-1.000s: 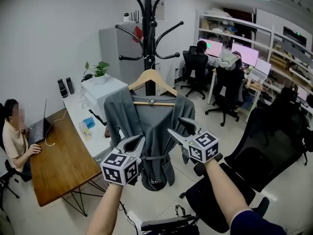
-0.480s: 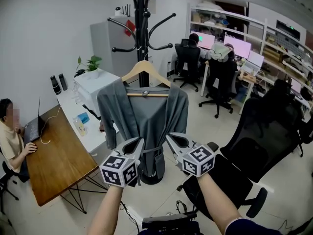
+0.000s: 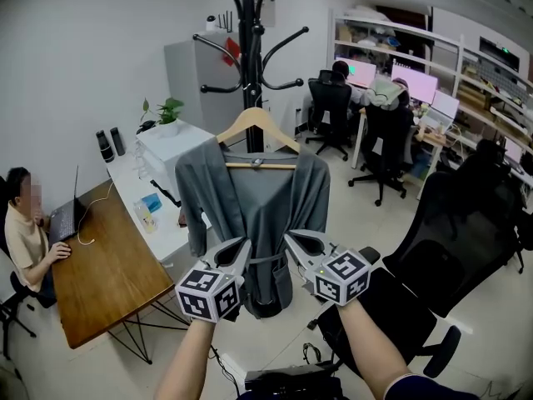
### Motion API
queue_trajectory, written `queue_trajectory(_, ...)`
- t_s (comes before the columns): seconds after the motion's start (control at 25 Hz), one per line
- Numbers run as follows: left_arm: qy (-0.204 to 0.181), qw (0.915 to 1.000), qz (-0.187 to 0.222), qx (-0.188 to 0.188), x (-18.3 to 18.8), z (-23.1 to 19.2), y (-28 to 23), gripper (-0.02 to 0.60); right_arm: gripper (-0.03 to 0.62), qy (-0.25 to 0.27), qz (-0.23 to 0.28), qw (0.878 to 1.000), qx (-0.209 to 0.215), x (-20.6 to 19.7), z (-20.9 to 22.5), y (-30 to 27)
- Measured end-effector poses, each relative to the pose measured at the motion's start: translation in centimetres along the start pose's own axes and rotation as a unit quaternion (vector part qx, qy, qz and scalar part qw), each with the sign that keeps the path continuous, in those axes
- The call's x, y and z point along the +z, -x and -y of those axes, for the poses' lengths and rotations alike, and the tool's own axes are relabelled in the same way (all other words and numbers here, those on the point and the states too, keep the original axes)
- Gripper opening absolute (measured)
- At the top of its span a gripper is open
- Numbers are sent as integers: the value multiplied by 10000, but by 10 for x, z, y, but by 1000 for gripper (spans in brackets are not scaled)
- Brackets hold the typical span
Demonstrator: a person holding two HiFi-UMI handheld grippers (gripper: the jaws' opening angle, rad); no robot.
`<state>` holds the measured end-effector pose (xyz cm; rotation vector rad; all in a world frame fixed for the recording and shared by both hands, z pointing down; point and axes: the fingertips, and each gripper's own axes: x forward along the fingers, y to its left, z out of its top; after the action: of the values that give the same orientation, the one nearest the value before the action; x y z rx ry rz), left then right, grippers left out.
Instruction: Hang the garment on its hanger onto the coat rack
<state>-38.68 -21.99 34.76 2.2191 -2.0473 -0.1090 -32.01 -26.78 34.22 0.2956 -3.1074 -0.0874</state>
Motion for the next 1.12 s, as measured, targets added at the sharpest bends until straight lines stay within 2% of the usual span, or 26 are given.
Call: queue_trajectory(1.12, -48, 9999, 108, -31, 11, -2, -9, 0, 2, 223, -13, 9997, 59, 12, 4, -7)
